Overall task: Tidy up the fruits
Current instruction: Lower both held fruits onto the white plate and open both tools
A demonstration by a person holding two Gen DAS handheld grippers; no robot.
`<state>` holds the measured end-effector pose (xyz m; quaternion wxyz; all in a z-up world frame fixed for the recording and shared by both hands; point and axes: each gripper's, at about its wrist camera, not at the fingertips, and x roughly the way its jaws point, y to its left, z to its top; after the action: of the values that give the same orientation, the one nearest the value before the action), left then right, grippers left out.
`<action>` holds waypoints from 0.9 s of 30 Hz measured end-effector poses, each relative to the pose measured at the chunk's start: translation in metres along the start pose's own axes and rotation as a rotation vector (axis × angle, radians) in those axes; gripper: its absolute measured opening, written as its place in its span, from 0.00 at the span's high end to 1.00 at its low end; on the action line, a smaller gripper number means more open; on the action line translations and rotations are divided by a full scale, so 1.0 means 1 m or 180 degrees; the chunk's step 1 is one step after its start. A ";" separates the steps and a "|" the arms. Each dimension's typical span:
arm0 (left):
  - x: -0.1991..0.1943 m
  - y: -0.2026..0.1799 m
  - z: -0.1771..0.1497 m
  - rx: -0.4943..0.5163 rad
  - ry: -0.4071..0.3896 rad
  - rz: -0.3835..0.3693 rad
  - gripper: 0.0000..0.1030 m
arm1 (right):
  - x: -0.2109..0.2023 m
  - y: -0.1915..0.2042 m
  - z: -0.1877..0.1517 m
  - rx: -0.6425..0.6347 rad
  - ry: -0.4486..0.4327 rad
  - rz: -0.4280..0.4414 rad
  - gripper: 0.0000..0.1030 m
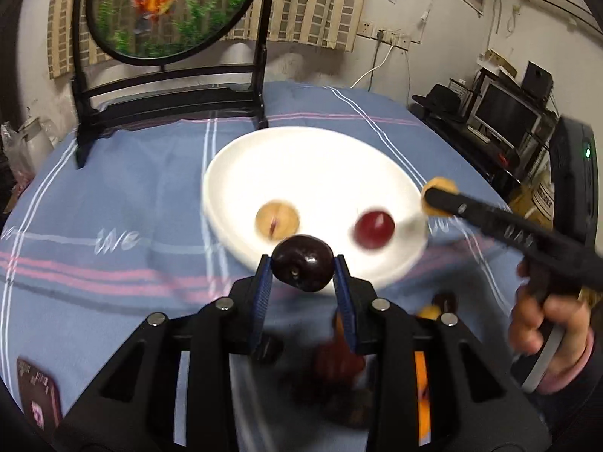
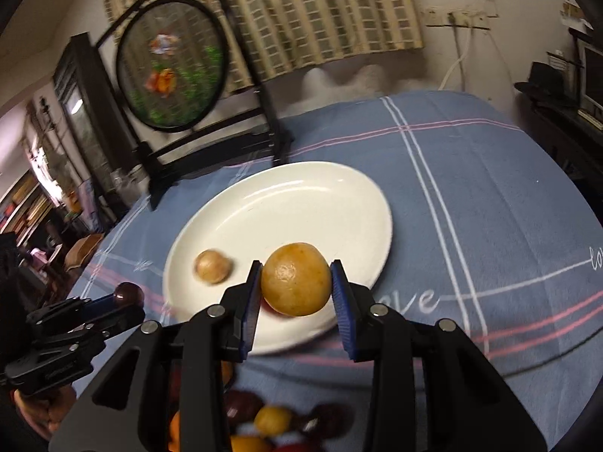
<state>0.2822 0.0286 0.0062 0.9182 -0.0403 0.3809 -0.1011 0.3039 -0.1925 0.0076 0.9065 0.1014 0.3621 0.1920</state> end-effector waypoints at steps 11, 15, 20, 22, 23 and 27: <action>0.070 -0.018 0.046 -0.0054 0.0191 0.0138 0.67 | 0.052 -0.020 0.020 0.0038 0.0275 -0.0058 0.62; 0.056 -0.021 0.043 0.0000 0.0099 0.0257 0.32 | 0.055 -0.020 0.017 0.0075 0.0377 -0.0098 0.51; 0.005 -0.018 0.031 -0.0079 -0.0136 0.0284 0.12 | 0.024 -0.012 0.019 0.0070 0.0282 -0.0052 0.37; -0.018 -0.013 0.013 -0.0139 -0.0179 0.0272 0.05 | 0.007 -0.005 0.013 -0.0001 0.0201 -0.0006 0.36; -0.027 -0.010 0.004 -0.0180 -0.0193 0.0295 0.05 | 0.000 0.000 0.007 -0.0078 0.0196 0.0004 0.36; -0.053 -0.002 -0.045 -0.0346 -0.0062 0.0275 0.05 | -0.029 0.010 -0.022 -0.0371 0.0178 -0.0010 0.36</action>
<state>0.2132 0.0383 0.0110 0.9218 -0.0746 0.3783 -0.0401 0.2670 -0.1947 0.0127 0.9007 0.0425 0.3756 0.2140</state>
